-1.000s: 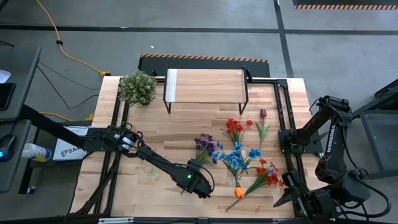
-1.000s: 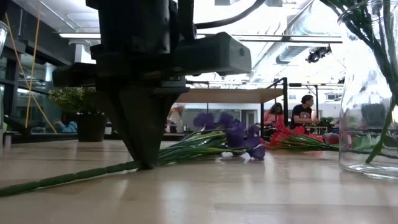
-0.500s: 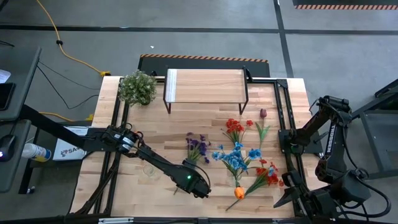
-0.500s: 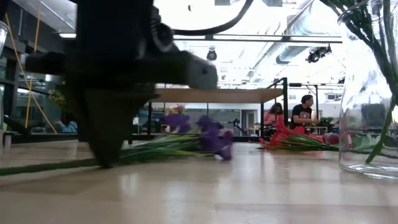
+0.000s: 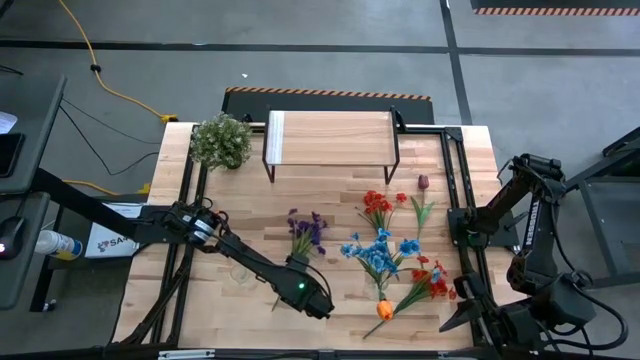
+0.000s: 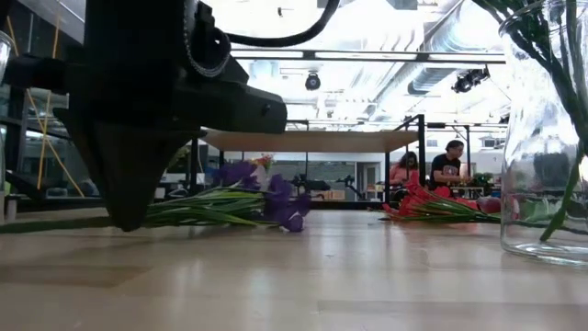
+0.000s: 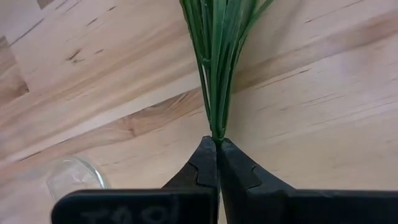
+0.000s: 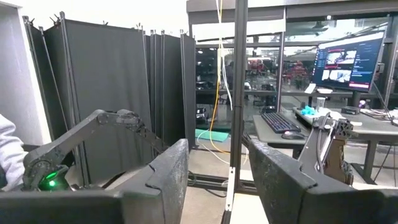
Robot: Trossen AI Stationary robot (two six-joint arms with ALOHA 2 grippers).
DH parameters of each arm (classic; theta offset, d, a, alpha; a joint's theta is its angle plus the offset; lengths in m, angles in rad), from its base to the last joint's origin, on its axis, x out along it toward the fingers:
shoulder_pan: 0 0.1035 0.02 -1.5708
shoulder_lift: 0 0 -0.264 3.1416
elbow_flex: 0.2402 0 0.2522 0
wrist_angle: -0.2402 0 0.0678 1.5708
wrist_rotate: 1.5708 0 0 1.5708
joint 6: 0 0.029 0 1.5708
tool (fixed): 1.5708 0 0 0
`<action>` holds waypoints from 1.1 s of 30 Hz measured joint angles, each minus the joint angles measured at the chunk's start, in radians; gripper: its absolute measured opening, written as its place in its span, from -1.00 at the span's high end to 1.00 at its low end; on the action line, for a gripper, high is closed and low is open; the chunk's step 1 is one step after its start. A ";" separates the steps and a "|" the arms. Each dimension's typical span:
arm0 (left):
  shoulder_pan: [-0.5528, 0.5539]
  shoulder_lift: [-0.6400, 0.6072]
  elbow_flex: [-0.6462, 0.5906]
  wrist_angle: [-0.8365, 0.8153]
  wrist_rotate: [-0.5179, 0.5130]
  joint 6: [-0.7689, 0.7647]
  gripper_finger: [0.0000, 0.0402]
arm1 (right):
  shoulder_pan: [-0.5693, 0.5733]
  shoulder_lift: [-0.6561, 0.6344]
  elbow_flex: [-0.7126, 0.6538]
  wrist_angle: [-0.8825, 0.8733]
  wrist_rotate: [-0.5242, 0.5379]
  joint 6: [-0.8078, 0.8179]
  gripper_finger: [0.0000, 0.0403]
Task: Pick and place flowers into a vace then onto a shelf
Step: Put the violet flowers into the right transparent vase
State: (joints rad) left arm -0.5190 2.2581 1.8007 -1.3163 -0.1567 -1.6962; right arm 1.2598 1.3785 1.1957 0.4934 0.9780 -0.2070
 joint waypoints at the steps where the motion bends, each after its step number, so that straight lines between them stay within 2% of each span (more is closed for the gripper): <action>1: 0.000 0.000 0.000 0.000 -0.004 0.000 0.83 | 0.000 0.000 0.000 0.000 0.003 0.000 0.20; 10: 0.001 -0.044 0.002 -0.033 -0.048 -0.024 0.83 | 0.000 0.000 0.000 0.000 0.016 0.000 0.24; 24: 0.001 -0.224 0.005 -0.108 -0.266 -0.156 0.83 | 0.000 0.000 0.000 0.001 0.017 -0.003 0.25; 33: 0.002 -0.296 0.005 -0.156 -0.355 -0.194 0.83 | 0.000 0.000 0.000 0.002 0.017 -0.003 0.24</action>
State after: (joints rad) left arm -0.5175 1.9619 1.8057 -1.4728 -0.5115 -1.8900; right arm 1.2594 1.3785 1.1957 0.4953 0.9954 -0.2104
